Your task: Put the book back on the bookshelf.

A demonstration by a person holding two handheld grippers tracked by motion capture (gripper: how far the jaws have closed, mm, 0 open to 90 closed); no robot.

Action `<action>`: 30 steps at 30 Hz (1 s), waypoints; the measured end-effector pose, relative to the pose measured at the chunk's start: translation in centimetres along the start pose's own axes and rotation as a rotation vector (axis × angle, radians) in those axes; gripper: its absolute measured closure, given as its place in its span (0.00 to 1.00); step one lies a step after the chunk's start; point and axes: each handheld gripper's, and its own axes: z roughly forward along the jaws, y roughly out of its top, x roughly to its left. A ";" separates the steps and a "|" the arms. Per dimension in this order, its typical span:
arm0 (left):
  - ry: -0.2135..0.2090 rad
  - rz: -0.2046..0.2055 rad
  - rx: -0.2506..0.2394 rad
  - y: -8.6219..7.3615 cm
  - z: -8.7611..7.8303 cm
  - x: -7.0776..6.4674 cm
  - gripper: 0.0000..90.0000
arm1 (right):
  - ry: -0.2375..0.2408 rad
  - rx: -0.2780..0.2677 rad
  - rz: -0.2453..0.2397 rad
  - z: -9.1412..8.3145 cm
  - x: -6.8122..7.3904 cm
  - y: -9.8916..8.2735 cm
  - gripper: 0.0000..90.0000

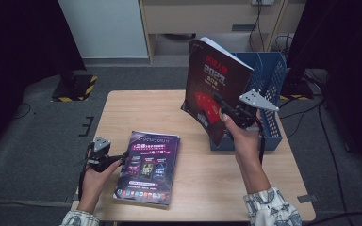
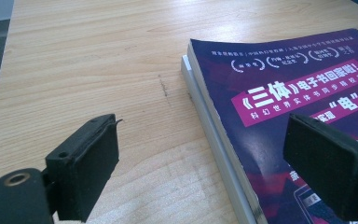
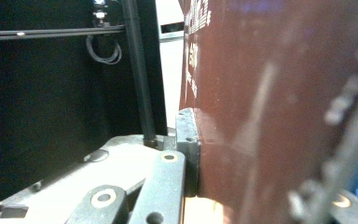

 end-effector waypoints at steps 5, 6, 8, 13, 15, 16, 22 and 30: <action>0.000 0.002 0.001 0.0 0.0 0.0 0.11 | -0.043 -0.008 -0.001 -0.5 -0.8 0.2 0.97; 0.001 0.002 0.000 0.0 0.0 0.0 0.11 | -0.049 -0.010 -0.003 -0.6 -1.0 0.3 0.97; 0.001 0.001 0.000 0.0 0.0 0.1 0.11 | -0.059 -0.012 -0.002 -0.8 -1.2 0.3 0.97; 0.001 -0.002 -0.002 0.0 0.0 0.1 0.11 | -0.083 -0.014 -0.004 -1.2 -1.8 0.4 0.97; 0.001 -0.003 -0.002 0.0 0.0 0.1 0.11 | -0.091 -0.010 -0.007 -1.3 -2.0 0.4 0.97; 0.001 -0.003 -0.002 0.0 0.0 0.1 0.11 | -0.095 -0.011 -0.010 -1.4 -2.2 0.3 0.97; 0.001 -0.006 -0.003 0.0 0.0 0.2 0.11 | -0.107 0.001 -0.013 -1.7 -2.6 0.2 0.97; 0.002 -0.009 -0.003 0.0 0.0 0.2 0.11 | -0.122 0.009 -0.017 -2.4 -3.2 0.4 0.97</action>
